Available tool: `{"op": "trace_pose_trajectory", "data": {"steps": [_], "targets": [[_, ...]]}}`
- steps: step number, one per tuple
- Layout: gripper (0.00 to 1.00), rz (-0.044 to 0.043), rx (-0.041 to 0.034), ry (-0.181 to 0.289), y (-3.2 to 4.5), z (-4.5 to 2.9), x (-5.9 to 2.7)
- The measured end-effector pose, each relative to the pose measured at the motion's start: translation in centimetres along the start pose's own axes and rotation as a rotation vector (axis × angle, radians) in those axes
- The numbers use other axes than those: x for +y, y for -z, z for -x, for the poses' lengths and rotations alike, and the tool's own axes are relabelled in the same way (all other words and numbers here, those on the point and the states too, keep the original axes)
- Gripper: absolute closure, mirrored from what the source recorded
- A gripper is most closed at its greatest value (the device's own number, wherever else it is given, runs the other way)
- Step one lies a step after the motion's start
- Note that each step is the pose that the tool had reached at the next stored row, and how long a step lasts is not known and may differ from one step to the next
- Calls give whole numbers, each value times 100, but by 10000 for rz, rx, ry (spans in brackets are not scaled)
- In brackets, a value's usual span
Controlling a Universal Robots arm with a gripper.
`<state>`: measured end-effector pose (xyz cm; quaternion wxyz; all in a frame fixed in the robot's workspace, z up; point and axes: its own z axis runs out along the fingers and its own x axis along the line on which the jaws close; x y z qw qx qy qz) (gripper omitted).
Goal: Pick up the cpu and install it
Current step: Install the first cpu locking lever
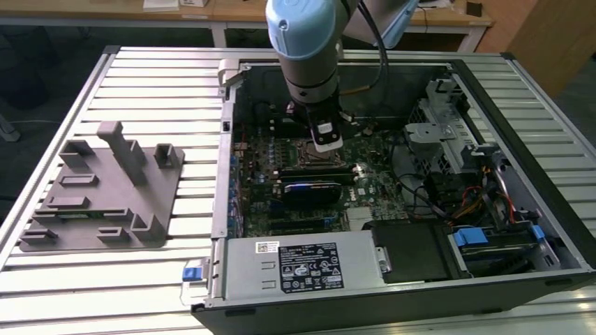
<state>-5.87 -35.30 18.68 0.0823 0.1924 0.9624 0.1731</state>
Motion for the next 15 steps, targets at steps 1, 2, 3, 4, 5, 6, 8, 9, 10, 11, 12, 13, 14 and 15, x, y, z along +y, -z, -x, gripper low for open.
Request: {"op": "trace_pose_trajectory", "data": {"steps": [1, 2, 3, 4, 5, 6, 8, 9, 10, 11, 12, 13, 14, 15], "targets": [[89, 23, 9, -6, -1, 1, -3], [89, 55, 21, -14, -2, 2, -6], [89, 89, 33, -22, -4, 3, -9], [89, 122, 45, -30, -6, 4, -13], [89, 156, 58, -38, -7, 5, -17], [89, 190, 71, -46, -9, 6, -21], [89, 233, 87, -57, -10, 8, -28], [89, 262, 98, -65, -10, 9, -31], [89, 288, 108, -72, -11, 10, -35], [89, 314, 117, -78, -11, 12, -39], [89, 327, 121, -81, -11, 13, -41], [89, 329, 122, -82, -11, 13, -42], [89, 327, 122, -82, -10, 13, -43], [89, 329, 122, -82, -10, 14, -42]]}}
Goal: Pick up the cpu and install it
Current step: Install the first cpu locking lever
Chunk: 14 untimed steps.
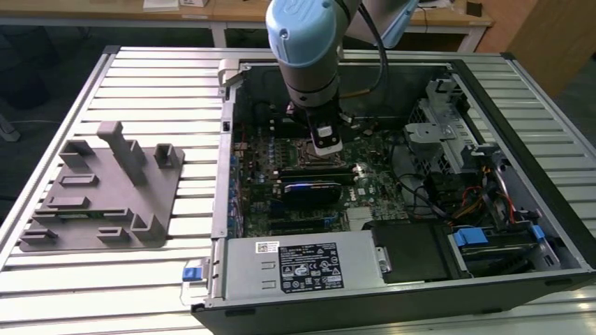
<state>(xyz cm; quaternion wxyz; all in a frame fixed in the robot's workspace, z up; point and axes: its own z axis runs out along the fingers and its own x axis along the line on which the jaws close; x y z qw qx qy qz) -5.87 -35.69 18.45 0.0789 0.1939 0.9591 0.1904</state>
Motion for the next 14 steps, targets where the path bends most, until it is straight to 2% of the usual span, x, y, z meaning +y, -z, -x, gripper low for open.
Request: {"op": "trace_pose_trajectory", "data": {"steps": [4, 8, 10, 11, 12, 14], "targets": [[89, -13, -3, 5, 33, 3, 14], [89, -31, -11, 9, 99, 9, 42], [89, -86, -31, 21, 133, 11, 57], [89, -139, -54, 34, 145, 12, 63], [89, -256, -98, 61, 152, 13, 66], [89, -558, -211, 130, 157, 13, 68]]}}
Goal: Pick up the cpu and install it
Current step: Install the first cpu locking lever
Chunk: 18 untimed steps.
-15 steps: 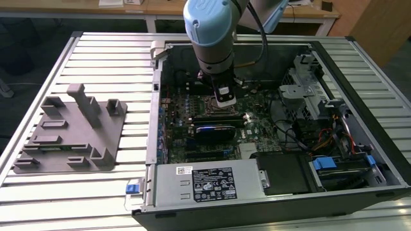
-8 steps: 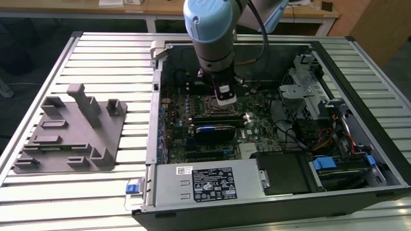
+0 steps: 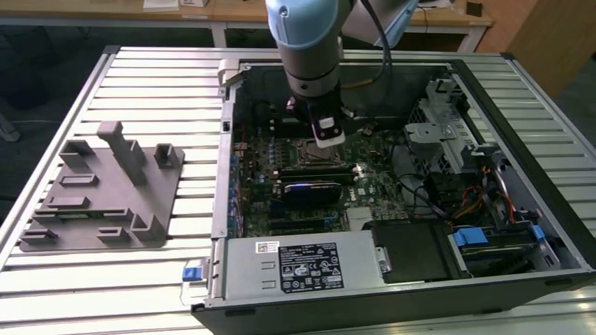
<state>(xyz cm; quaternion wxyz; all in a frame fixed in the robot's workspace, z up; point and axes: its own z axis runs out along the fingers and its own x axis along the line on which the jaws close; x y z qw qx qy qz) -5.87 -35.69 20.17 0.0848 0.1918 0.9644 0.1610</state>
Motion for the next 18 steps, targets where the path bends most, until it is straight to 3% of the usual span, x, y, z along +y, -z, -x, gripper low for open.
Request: {"op": "trace_pose_trajectory", "data": {"steps": [1, 2, 4, 12, 13, 18], "targets": [[89, -165, -61, 39, 1, 0, 1], [89, -276, -104, 67, 1, 0, 2], [89, -390, -147, 96, -1, 1, 6], [89, -1716, -614, 412, -19, -9, 57], [89, -1780, -630, 427, -20, -7, 58], [89, -1824, -604, 426, -21, -6, 58]]}}
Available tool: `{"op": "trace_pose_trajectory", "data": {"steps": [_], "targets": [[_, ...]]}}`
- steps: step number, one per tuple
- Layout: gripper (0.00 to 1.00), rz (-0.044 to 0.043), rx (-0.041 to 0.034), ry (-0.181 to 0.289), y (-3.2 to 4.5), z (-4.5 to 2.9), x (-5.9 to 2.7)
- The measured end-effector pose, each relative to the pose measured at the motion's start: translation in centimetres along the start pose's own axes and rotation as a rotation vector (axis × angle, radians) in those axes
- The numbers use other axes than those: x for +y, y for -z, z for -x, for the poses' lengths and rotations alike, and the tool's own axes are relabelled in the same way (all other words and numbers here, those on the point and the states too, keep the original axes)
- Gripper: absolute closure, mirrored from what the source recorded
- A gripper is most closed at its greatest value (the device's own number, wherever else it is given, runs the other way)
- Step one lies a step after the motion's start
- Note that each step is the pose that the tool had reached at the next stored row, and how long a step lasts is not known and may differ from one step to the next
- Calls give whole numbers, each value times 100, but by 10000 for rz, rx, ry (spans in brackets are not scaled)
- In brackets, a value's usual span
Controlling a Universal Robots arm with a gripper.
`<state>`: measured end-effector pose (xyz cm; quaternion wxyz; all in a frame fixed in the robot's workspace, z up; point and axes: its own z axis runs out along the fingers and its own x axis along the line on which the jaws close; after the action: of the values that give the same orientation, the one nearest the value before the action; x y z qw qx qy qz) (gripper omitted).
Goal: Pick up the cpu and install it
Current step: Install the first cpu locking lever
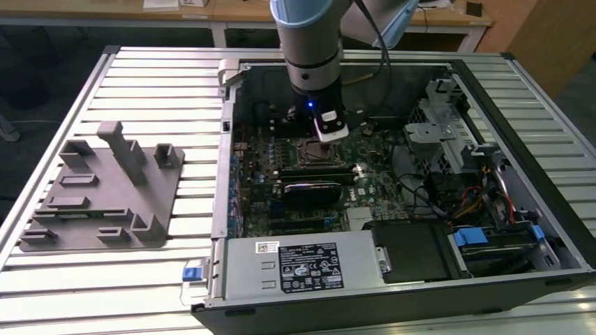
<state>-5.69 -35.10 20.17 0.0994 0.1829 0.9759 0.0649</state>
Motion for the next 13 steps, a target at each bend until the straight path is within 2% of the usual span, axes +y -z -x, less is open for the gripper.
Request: {"op": "trace_pose_trajectory", "data": {"steps": [2, 3, 5, 6, 7, 13], "targets": [[89, -128, 123, 2, -2, 4, 2], [89, -218, 230, -1, -4, 7, 3], [89, -409, 496, -11, -8, 14, 6], [89, -484, 600, -15, -10, 16, 7], [89, -502, 618, -15, -9, 17, 7], [89, -513, 618, -13, 0, 18, 8]]}}
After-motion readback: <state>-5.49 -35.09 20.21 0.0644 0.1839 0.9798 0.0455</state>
